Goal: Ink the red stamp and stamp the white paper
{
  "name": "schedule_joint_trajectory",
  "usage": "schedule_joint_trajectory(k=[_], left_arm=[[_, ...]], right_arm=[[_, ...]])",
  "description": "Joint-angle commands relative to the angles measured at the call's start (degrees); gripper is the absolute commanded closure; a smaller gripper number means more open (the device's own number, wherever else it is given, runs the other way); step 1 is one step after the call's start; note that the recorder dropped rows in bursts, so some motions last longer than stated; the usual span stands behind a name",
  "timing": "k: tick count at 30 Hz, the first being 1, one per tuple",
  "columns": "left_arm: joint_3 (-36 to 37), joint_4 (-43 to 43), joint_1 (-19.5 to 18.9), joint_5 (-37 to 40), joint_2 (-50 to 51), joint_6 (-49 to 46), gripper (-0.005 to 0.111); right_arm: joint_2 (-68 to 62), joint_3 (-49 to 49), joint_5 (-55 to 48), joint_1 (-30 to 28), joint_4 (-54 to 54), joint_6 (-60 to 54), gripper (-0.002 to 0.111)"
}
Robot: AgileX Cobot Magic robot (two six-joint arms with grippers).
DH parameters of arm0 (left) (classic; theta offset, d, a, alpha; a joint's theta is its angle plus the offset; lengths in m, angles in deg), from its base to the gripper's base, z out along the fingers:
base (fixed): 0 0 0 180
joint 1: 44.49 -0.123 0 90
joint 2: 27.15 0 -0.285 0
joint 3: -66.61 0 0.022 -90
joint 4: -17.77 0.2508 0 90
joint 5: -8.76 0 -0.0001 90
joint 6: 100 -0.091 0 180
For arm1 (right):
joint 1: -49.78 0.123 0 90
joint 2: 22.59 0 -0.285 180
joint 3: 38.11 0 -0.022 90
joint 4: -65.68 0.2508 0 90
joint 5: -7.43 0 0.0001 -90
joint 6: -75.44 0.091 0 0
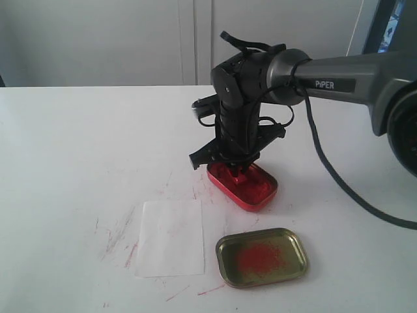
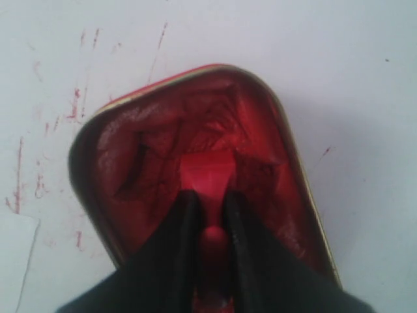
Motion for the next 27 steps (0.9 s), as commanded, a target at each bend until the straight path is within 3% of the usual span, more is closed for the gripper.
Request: schedule_joint_trajectory(k=[1, 13, 24, 27], left_arm=[[0.24, -0.42, 0.32, -0.15, -0.22, 0.0, 0.107], [0.24, -0.42, 0.32, -0.15, -0.22, 0.0, 0.107], [0.24, -0.42, 0.32, -0.15, -0.22, 0.0, 0.107], [0.24, -0.42, 0.32, -0.15, -0.22, 0.0, 0.107]], right_arm=[[1.1, -0.43, 0.05, 0.25, -0.01, 0.5, 0.108], [1.12, -1.27, -1.51, 0.4, 0.45, -1.2, 0.108], [1.13, -2.11, -0.07, 0.43, 1.39, 5.14, 0.108], [1.14, -3.27, -1.93, 0.43, 2.32, 1.31, 0.108]])
